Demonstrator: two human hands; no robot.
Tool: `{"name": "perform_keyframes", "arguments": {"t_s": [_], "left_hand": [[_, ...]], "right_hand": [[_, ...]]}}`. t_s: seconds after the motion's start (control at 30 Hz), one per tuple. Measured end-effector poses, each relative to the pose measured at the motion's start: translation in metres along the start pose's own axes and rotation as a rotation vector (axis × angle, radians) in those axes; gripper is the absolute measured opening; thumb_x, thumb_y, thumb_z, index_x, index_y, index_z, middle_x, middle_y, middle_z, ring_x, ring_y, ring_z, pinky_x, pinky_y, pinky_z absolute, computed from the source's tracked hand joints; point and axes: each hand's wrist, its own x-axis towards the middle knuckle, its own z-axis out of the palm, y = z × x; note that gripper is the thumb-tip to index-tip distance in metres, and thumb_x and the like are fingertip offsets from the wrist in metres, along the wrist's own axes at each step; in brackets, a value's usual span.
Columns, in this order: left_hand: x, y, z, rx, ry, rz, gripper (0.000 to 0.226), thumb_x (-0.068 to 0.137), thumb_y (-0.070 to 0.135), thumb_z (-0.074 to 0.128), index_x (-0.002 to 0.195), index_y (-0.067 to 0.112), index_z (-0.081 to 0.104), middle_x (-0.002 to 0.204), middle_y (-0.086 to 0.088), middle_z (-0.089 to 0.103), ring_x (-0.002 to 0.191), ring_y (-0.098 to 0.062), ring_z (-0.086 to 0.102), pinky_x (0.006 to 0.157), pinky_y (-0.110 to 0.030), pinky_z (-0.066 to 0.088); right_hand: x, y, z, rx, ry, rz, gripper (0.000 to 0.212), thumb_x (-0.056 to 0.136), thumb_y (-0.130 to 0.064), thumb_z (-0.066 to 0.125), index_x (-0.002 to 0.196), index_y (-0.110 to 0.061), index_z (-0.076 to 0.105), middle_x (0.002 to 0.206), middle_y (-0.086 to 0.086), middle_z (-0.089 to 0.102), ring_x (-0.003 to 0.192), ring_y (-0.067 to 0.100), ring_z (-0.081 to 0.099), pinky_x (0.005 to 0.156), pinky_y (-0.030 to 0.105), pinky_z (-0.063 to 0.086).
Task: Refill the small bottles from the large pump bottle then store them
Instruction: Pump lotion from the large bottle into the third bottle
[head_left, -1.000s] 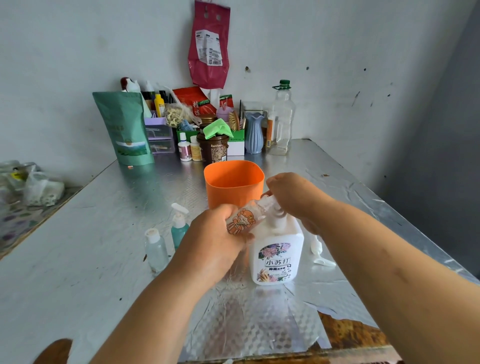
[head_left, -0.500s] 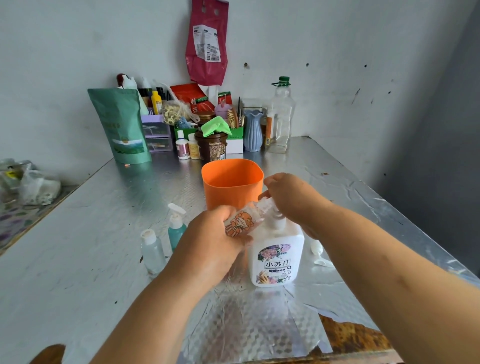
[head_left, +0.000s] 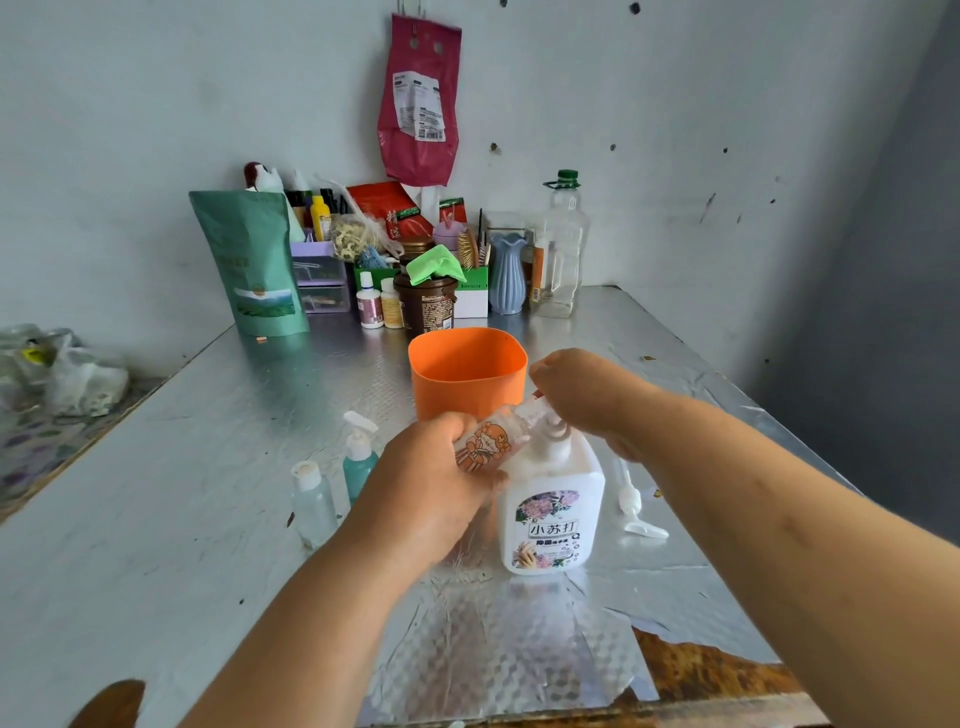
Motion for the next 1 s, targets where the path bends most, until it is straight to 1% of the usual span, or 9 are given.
{"name": "perform_keyframes", "arguments": {"t_s": [0.17, 0.4, 0.57, 0.67, 1.0], "left_hand": [[0.002, -0.003, 0.001, -0.010, -0.002, 0.002, 0.027, 0.080, 0.025, 0.078, 0.105, 0.026, 0.068, 0.100, 0.015, 0.072, 0.094, -0.007, 0.067, 0.088, -0.040, 0.054], [0.005, -0.007, 0.004, -0.021, -0.016, -0.005, 0.034, 0.081, 0.026, 0.078, 0.113, 0.028, 0.066, 0.109, 0.016, 0.071, 0.101, -0.008, 0.066, 0.091, -0.039, 0.053], [0.003, -0.010, 0.007, -0.038, -0.009, -0.017, 0.027, 0.081, 0.026, 0.078, 0.106, 0.027, 0.068, 0.100, 0.016, 0.072, 0.095, -0.007, 0.067, 0.088, -0.037, 0.054], [0.002, -0.009, 0.005, -0.044, -0.009, -0.010, 0.026, 0.081, 0.024, 0.078, 0.104, 0.028, 0.068, 0.098, 0.017, 0.072, 0.094, -0.004, 0.067, 0.088, -0.036, 0.054], [0.001, -0.005, 0.001, -0.052, -0.025, -0.002, 0.030, 0.080, 0.022, 0.078, 0.108, 0.029, 0.068, 0.100, 0.017, 0.073, 0.094, -0.005, 0.068, 0.089, -0.038, 0.054]], "right_hand": [[0.000, -0.002, 0.001, -0.034, 0.003, -0.001, 0.035, 0.100, -0.006, 0.030, 0.122, 0.007, 0.054, 0.124, 0.026, 0.056, 0.116, 0.039, 0.053, 0.097, 0.042, 0.046], [0.003, 0.000, 0.006, -0.071, 0.012, -0.021, 0.032, 0.099, -0.004, 0.036, 0.123, 0.005, 0.054, 0.123, 0.022, 0.058, 0.115, 0.036, 0.055, 0.096, 0.040, 0.047], [0.001, 0.003, 0.013, -0.061, 0.025, -0.048, 0.033, 0.099, -0.006, 0.033, 0.123, 0.005, 0.053, 0.122, 0.024, 0.058, 0.113, 0.038, 0.055, 0.096, 0.043, 0.047], [-0.001, 0.003, 0.009, -0.060, 0.022, -0.039, 0.033, 0.099, -0.004, 0.033, 0.122, 0.006, 0.054, 0.122, 0.024, 0.057, 0.114, 0.038, 0.055, 0.095, 0.042, 0.047], [-0.002, -0.001, 0.001, -0.092, 0.019, -0.043, 0.035, 0.100, -0.006, 0.031, 0.121, 0.007, 0.055, 0.122, 0.026, 0.057, 0.115, 0.039, 0.053, 0.094, 0.041, 0.045]]}}
